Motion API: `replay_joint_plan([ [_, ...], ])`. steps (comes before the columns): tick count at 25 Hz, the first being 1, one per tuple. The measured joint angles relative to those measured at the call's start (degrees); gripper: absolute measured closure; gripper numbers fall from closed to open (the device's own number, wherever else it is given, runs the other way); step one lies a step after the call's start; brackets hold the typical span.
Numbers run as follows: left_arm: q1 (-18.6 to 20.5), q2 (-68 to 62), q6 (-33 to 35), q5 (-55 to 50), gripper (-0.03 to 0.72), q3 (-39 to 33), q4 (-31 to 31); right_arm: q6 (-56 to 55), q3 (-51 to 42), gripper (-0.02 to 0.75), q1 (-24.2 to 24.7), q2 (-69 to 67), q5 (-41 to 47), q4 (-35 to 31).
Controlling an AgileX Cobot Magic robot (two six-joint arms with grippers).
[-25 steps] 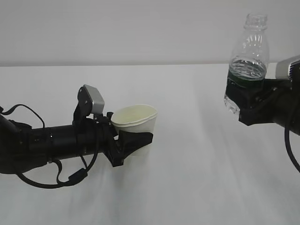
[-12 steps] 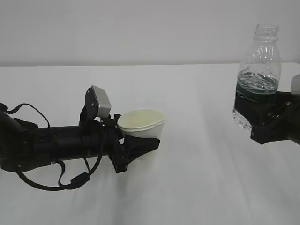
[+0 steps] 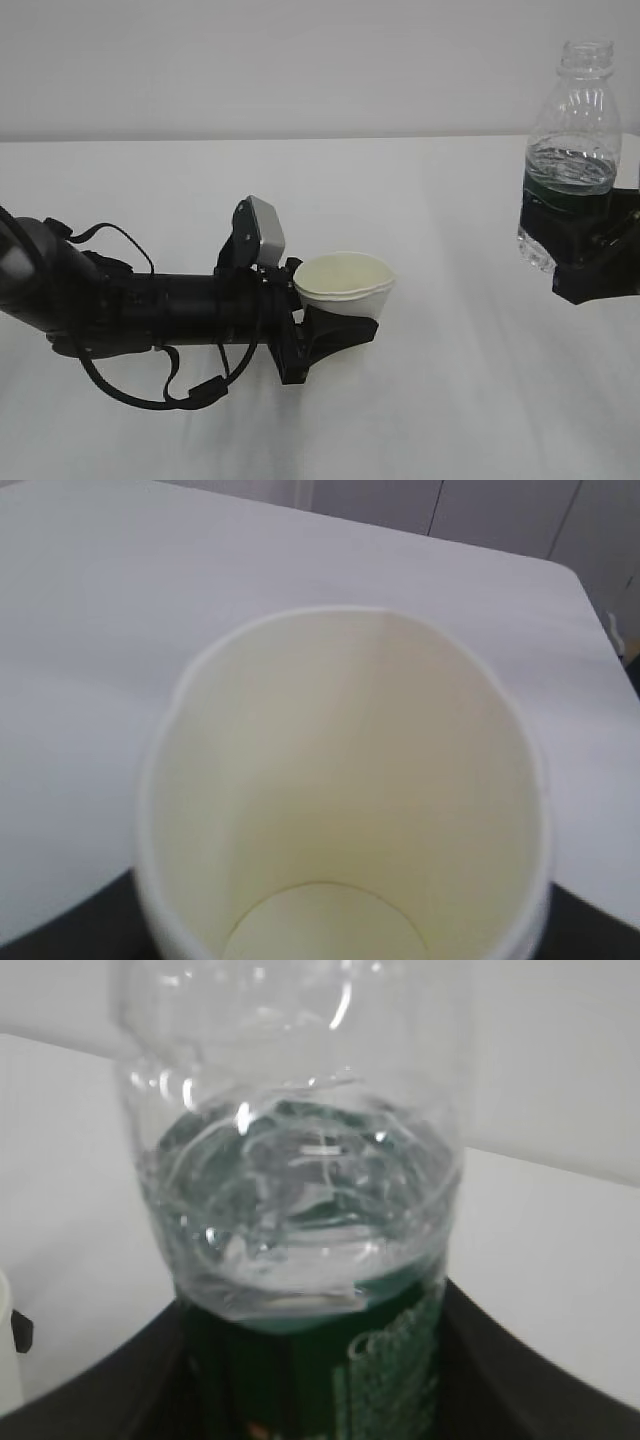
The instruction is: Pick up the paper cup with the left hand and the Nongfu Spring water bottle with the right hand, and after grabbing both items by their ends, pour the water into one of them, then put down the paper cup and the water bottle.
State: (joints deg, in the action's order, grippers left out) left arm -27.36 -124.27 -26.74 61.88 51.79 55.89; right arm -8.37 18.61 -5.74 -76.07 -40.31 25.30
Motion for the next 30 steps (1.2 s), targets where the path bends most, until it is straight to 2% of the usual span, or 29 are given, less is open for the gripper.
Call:
replay_joint_plan([
  [8,-0.83,-0.72,-1.29,-1.47,0.270,3.25,1.27,6.41,0.00,0.328,0.00,0.00,2.69,-3.48],
  [18,-5.07,-0.72,-1.68,-1.52,0.270,4.88,1.50,13.53,0.00,0.328,0.00,0.00,4.65,-4.67],
  [30,-5.20,-0.80,-1.82,-1.42,0.270,5.81,0.74,26.99,0.00,0.325,0.00,0.00,5.50,-4.67],
])
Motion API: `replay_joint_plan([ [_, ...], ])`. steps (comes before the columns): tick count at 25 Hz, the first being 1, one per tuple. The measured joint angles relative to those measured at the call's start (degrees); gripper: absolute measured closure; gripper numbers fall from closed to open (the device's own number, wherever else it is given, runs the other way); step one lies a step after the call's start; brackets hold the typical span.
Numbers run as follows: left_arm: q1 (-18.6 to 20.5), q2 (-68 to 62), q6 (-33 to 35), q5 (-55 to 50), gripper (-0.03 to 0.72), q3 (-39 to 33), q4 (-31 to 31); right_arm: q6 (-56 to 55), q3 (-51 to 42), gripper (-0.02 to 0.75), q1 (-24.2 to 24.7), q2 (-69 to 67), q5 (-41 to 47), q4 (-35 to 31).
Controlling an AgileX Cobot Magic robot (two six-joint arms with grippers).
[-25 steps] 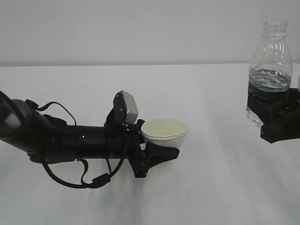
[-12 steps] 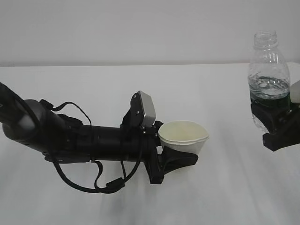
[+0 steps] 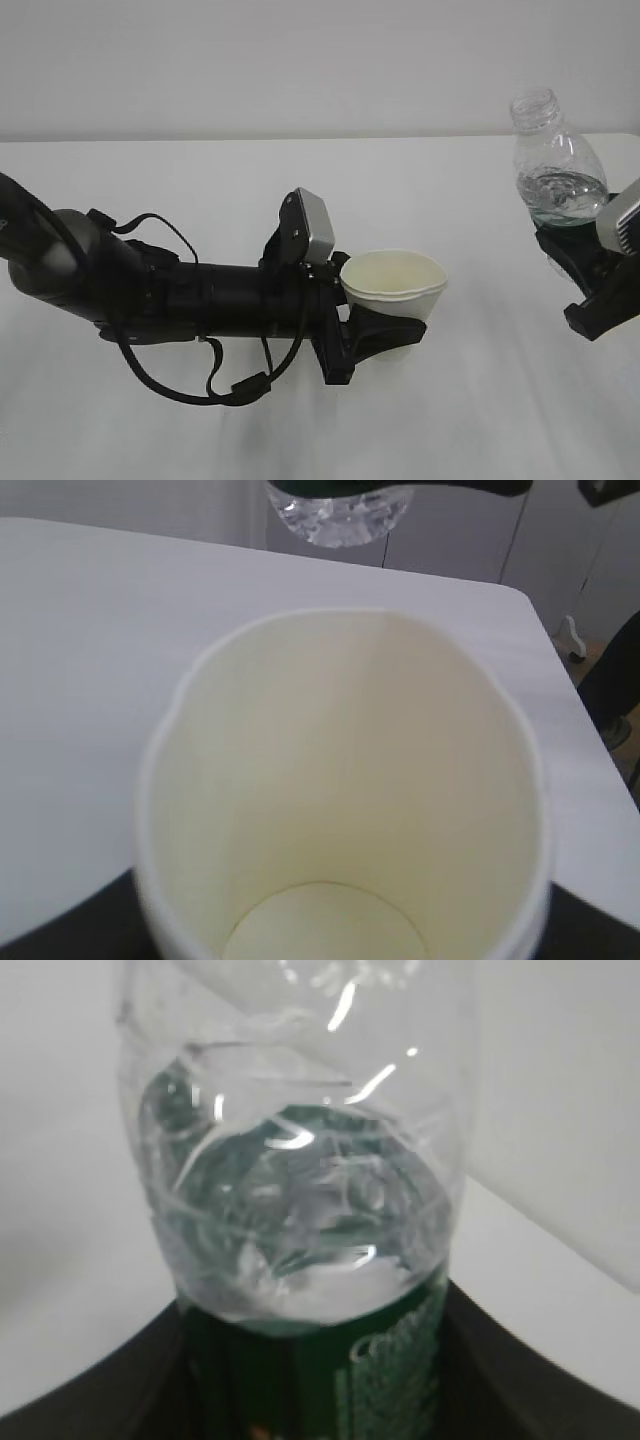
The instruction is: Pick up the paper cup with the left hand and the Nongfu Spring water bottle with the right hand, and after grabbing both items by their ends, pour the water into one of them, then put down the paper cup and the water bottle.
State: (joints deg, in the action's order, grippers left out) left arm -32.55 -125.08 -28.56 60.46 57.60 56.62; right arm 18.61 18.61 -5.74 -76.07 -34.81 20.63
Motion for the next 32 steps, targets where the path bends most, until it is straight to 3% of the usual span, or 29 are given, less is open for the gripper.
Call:
replay_joint_plan([
  [9,0.00,0.00,-2.61,0.00,0.270,1.99,0.71,7.62,0.00,0.328,0.00,0.00,0.00,-4.95],
  [18,0.00,0.00,-2.84,0.00,0.270,1.99,0.93,10.96,0.00,0.328,0.00,0.00,-2.41,-5.63],
  [23,0.00,0.00,-2.84,0.00,0.270,1.99,1.21,18.76,0.00,0.329,0.00,0.00,-3.43,-8.13],
  [32,-2.63,0.00,-2.96,-1.23,0.270,2.26,2.56,28.13,0.00,0.329,0.00,0.00,-2.70,-11.07],
])
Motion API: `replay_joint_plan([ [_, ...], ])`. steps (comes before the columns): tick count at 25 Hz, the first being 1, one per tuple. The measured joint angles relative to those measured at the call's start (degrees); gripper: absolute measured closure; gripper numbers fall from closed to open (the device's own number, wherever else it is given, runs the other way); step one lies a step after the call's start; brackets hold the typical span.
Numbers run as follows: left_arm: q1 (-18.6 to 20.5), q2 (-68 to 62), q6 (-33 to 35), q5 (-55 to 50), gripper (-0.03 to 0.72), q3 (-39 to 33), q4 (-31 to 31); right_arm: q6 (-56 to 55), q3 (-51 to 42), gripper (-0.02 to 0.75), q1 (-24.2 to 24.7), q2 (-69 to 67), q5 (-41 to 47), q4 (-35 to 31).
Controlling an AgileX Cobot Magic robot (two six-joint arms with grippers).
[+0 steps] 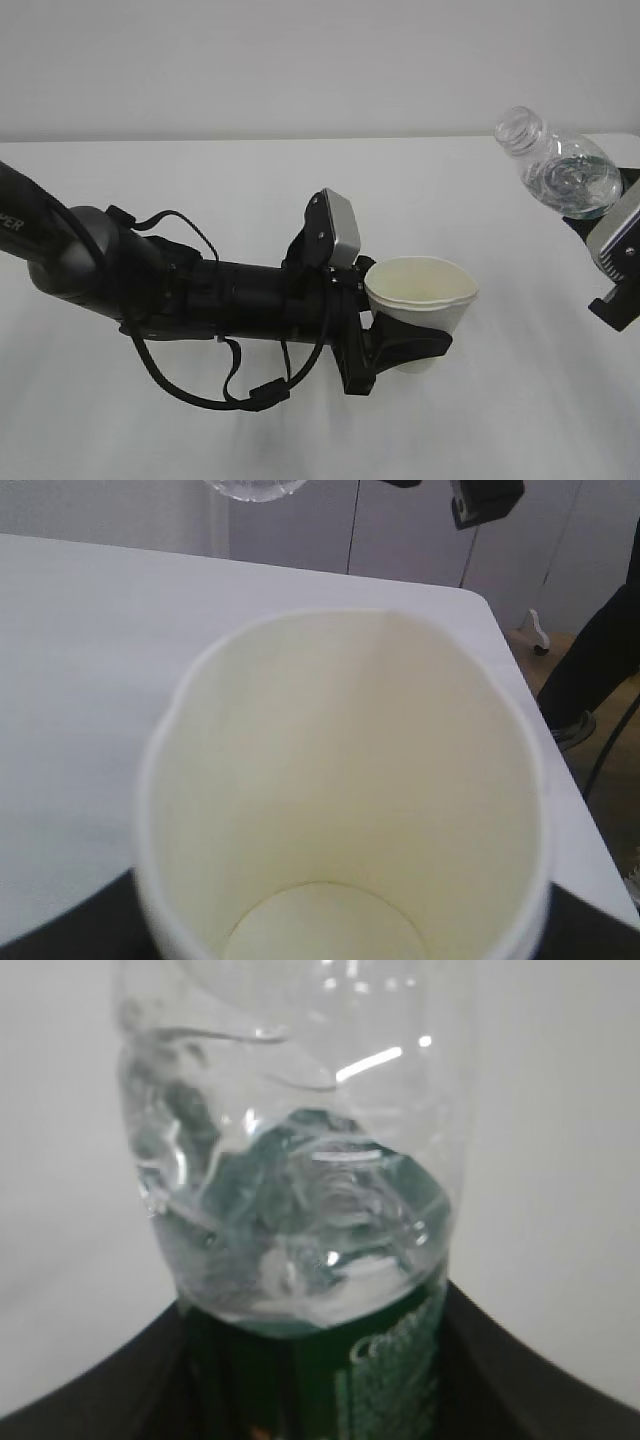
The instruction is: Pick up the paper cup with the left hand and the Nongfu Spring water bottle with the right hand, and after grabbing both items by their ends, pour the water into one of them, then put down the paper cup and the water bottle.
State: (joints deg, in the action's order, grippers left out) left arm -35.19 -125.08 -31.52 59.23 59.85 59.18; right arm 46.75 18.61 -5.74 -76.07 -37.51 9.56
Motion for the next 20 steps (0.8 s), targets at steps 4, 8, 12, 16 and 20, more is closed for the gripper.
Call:
replay_joint_plan([
  [4,-0.08,0.00,0.00,-0.12,0.270,0.09,-0.66,3.08,0.00,0.329,0.00,0.00,0.14,-0.10],
  [8,-0.08,0.00,0.00,-0.23,0.270,0.09,-1.52,5.98,0.00,0.329,0.00,0.00,0.23,-0.10],
  [12,-0.08,0.00,0.00,-0.23,0.270,0.09,-1.98,10.30,0.00,0.329,0.00,0.00,0.37,-0.10],
  [16,-0.08,0.00,0.00,-0.23,0.270,0.09,-1.98,11.43,0.00,0.329,0.00,0.00,0.50,-0.10],
  [20,-0.08,0.00,0.00,-0.23,0.270,0.09,-2.03,13.52,0.00,0.330,0.00,0.00,0.52,-0.10],
])
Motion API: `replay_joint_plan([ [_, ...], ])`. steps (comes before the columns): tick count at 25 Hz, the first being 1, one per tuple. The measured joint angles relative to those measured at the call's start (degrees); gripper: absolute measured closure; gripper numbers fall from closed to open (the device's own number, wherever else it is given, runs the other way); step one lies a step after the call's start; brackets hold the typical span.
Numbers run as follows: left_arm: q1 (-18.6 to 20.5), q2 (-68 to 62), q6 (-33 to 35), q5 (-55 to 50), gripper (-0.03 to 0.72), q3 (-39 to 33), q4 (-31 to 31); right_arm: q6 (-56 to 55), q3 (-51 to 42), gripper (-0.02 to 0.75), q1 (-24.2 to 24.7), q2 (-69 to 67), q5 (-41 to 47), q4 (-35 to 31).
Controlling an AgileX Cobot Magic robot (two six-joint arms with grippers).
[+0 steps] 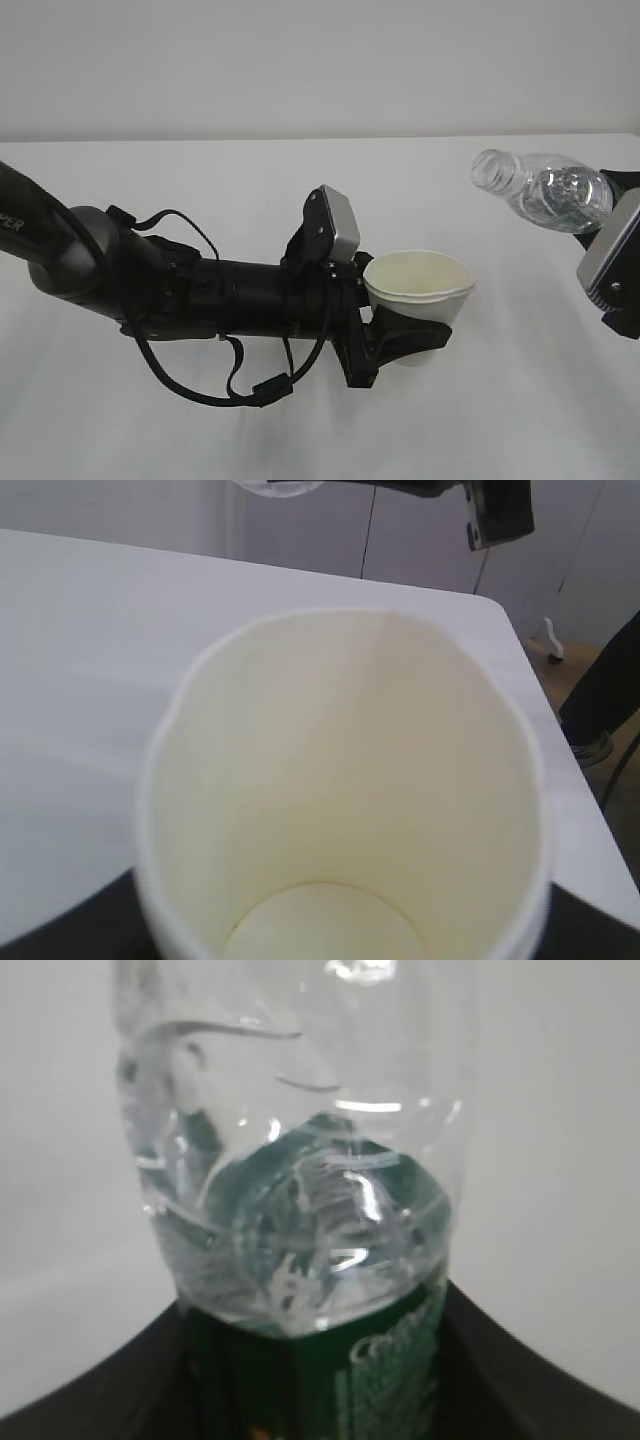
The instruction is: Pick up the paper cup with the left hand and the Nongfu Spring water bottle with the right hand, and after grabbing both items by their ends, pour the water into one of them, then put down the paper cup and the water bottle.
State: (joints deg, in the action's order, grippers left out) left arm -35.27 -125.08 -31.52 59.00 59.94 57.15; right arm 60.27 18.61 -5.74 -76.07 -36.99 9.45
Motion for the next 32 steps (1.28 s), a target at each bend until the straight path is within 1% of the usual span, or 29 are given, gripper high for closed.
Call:
replay_joint_plan([
  [16,0.00,0.00,0.00,-0.23,0.270,0.00,0.30,7.58,0.00,0.330,0.00,0.00,0.10,0.22],
  [21,0.00,0.00,0.00,-0.23,0.270,0.00,0.30,8.10,0.00,0.330,0.00,0.00,0.10,1.66],
  [32,0.00,0.00,-0.12,-0.23,0.270,0.00,0.72,10.81,0.00,0.330,0.00,0.00,-0.01,1.97],
])
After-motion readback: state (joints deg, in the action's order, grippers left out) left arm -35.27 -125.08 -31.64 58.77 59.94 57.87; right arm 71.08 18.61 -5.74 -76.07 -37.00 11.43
